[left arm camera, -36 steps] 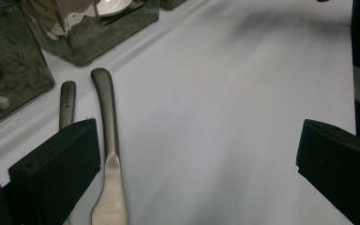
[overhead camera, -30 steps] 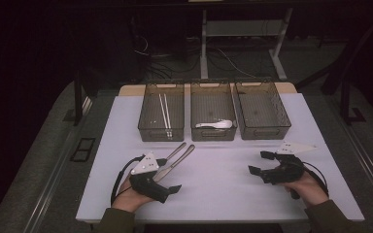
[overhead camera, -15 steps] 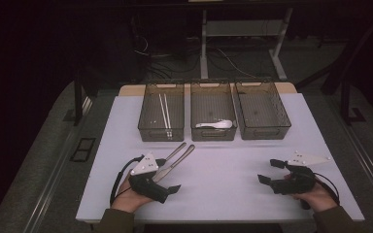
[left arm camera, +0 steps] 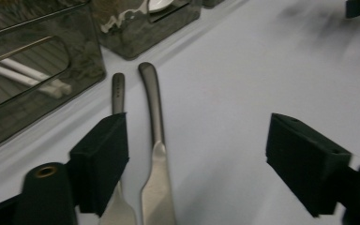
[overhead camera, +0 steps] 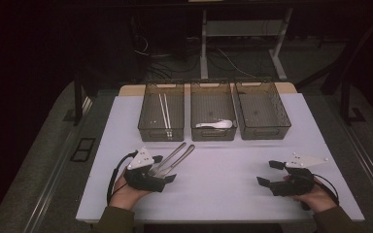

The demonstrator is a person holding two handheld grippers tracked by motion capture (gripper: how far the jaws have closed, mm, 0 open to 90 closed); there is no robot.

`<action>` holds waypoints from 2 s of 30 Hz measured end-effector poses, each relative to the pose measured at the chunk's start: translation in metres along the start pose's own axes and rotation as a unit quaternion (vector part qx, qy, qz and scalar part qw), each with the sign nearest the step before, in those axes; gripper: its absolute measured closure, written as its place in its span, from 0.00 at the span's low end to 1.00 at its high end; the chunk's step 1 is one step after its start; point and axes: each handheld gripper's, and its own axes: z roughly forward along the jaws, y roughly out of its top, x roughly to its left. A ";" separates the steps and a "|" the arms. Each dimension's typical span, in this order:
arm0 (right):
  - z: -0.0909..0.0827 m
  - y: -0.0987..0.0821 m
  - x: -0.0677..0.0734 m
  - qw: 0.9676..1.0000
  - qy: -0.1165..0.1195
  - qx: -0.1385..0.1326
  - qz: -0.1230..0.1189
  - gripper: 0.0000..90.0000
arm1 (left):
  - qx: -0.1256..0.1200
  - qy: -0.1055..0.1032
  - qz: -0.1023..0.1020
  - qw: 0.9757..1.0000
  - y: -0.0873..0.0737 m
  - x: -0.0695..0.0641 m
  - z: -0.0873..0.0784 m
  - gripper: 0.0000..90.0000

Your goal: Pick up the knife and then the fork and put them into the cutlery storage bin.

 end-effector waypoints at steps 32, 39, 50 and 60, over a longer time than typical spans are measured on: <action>-0.002 0.001 -0.001 1.000 -0.004 -0.006 0.002 0.22 | 0.086 0.022 -0.048 0.995 0.024 0.030 0.057 0.78; -0.001 0.001 0.000 1.000 -0.005 -0.004 0.000 0.22 | 0.118 0.024 -0.025 0.992 0.022 0.024 0.062 0.81; -0.001 0.001 -0.001 1.000 -0.006 -0.004 -0.001 0.22 | 0.147 0.023 -0.027 0.988 0.020 0.020 0.063 0.82; -0.001 0.001 0.000 1.000 -0.006 -0.004 -0.001 0.22 | 0.162 0.036 -0.009 0.986 0.020 0.015 0.064 0.85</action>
